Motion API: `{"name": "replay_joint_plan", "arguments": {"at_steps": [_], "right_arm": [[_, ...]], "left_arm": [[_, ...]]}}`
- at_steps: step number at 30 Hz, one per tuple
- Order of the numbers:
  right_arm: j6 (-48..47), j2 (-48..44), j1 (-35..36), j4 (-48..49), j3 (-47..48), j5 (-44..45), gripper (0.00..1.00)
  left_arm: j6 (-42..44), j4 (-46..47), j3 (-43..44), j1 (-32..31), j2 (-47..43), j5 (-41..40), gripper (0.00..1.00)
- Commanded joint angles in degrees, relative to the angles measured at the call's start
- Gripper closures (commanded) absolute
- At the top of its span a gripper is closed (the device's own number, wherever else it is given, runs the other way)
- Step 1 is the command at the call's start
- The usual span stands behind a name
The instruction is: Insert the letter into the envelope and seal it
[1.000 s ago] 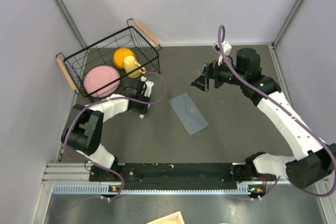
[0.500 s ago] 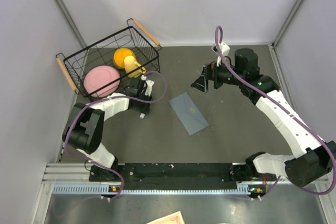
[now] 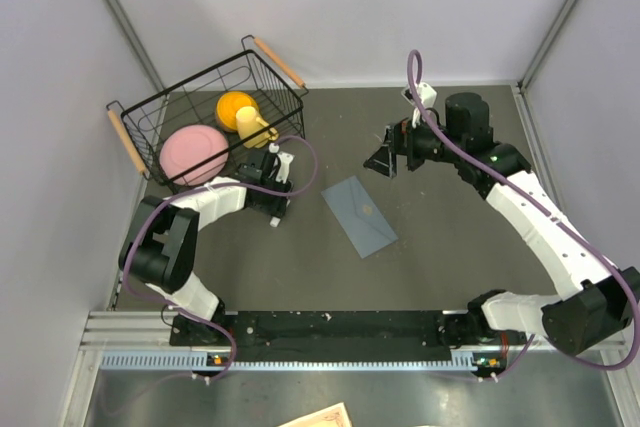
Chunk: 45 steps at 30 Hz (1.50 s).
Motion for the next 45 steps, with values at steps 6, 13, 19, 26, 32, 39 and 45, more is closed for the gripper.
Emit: {"name": "replay_joint_plan", "arguments": {"at_steps": [6, 13, 19, 26, 32, 39, 45], "right_arm": [[-0.79, 0.17, -0.37, 0.42, 2.96, -0.61, 0.01], [-0.53, 0.43, -0.45, 0.33, 3.22, -1.05, 0.01], [-1.05, 0.25, -0.37, -0.46, 3.49, -0.97, 0.01], [-2.37, 0.17, -0.54, -2.21, 4.54, 0.0, 0.01], [-1.85, -1.15, -2.3, -4.76, 4.89, 3.33, 0.01], [-1.76, -4.22, -7.9, -7.67, 0.59, 19.75, 0.01], [-3.78, -8.61, -13.63, -7.32, -7.14, 26.71, 0.01]], "left_arm": [[0.65, -1.27, 1.11, 0.14, 0.65, 0.47, 0.44], [1.44, 0.22, -0.21, -0.21, -0.66, 0.99, 0.4], [1.44, -0.22, 0.76, -0.3, -3.91, 2.4, 0.18], [4.16, -4.69, 8.21, -0.3, -10.76, 5.03, 0.01], [3.73, -14.97, 24.88, 0.05, -12.53, 8.9, 0.01], [0.83, -24.39, 39.69, 0.32, -11.03, 6.01, 0.01], [1.09, -20.97, 33.12, 0.23, -15.34, 1.97, 0.01]]}}
